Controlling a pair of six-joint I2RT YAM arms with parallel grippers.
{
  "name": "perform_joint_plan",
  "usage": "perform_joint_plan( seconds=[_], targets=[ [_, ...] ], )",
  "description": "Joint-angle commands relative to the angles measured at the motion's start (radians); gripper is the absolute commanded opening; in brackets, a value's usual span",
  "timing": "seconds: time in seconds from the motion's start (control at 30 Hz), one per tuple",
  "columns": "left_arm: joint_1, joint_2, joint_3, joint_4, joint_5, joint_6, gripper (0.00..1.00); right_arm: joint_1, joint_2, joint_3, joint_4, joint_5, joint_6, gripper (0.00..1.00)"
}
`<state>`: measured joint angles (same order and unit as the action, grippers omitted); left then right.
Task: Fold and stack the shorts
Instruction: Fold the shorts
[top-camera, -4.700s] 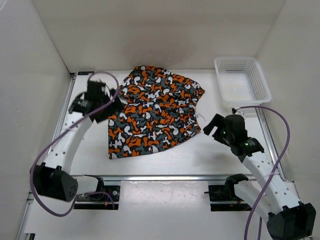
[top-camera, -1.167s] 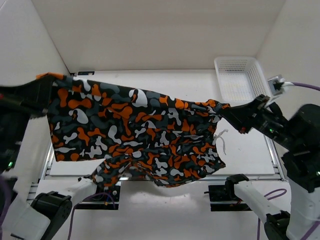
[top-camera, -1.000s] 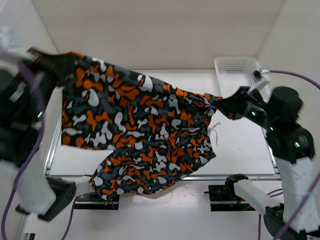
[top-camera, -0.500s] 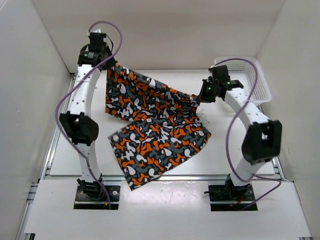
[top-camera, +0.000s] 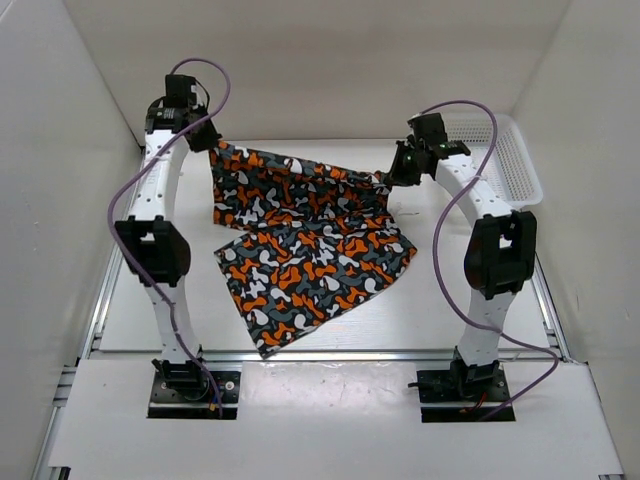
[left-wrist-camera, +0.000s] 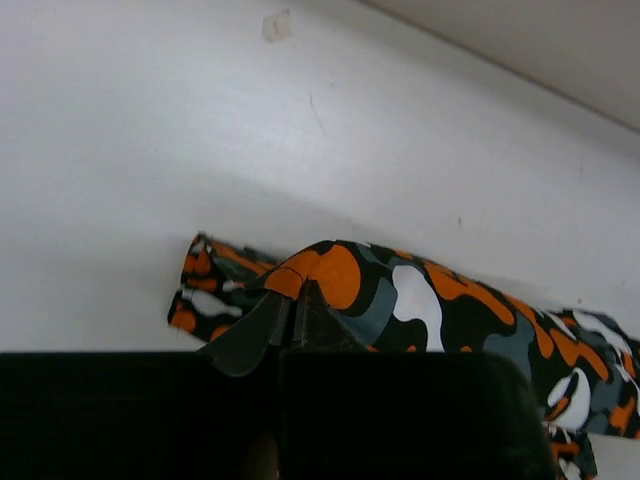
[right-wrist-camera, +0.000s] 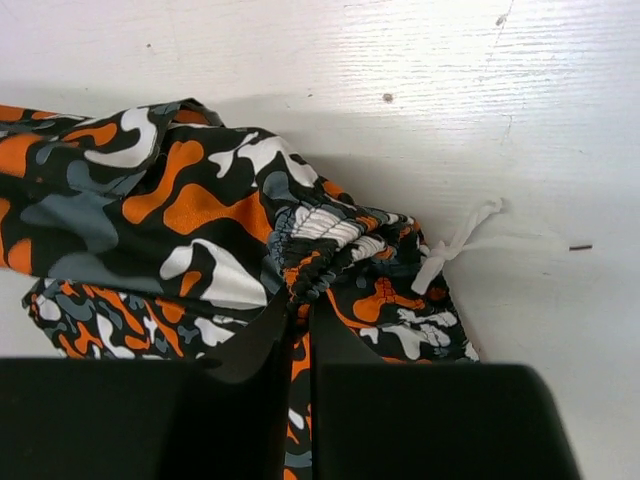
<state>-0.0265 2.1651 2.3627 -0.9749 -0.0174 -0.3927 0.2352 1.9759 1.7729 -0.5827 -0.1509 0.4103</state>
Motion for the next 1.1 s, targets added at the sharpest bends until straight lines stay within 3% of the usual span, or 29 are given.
perform_joint_plan(
  seconds=[0.0,0.27,0.57,1.07],
  targets=[
    [-0.039,-0.262,-0.152,-0.005,-0.004,-0.014,0.10,-0.011,-0.086,-0.042,-0.040,0.014,-0.019,0.00],
    [-0.205,-0.796,-0.851,0.024,0.011,-0.219,0.10,-0.020,-0.256,-0.279,-0.029,0.051,-0.019,0.00],
    [-0.450,-1.109,-1.317,0.015,-0.007,-0.428,0.10,-0.030,-0.461,-0.538,-0.006,0.111,-0.010,0.00],
    [-0.671,-1.206,-1.503,-0.062,-0.045,-0.581,0.10,-0.066,-0.851,-0.880,-0.111,0.211,0.087,0.00]
  ],
)
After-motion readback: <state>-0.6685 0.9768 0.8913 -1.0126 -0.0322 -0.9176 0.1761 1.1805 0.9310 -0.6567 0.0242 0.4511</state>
